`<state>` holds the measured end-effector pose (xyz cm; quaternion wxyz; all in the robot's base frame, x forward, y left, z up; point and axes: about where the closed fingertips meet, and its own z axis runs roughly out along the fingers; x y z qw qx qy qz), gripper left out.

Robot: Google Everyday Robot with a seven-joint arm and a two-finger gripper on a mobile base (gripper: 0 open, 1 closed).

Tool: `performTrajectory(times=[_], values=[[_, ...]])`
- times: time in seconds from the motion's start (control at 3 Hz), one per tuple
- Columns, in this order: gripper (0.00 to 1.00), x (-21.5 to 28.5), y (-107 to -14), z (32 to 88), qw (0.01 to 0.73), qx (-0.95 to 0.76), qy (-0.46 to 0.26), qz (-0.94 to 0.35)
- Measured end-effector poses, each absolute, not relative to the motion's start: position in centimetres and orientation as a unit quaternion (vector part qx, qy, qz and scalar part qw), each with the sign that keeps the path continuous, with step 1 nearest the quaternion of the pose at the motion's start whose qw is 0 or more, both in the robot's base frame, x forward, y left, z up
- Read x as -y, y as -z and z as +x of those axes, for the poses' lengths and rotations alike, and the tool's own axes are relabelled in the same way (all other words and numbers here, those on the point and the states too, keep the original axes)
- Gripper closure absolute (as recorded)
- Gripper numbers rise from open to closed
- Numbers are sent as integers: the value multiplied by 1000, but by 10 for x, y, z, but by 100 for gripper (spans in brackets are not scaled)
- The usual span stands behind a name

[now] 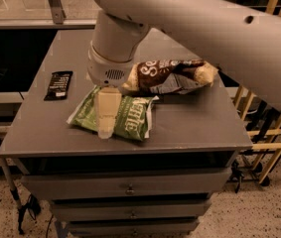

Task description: Pick green jalapeno chip bag

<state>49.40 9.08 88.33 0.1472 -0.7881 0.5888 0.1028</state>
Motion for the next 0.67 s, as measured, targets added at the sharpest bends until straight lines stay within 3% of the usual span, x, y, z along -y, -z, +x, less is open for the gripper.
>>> performTrajectory(times=[0.67], values=[[0,-76,-848,545,137,-623,-81,-765]])
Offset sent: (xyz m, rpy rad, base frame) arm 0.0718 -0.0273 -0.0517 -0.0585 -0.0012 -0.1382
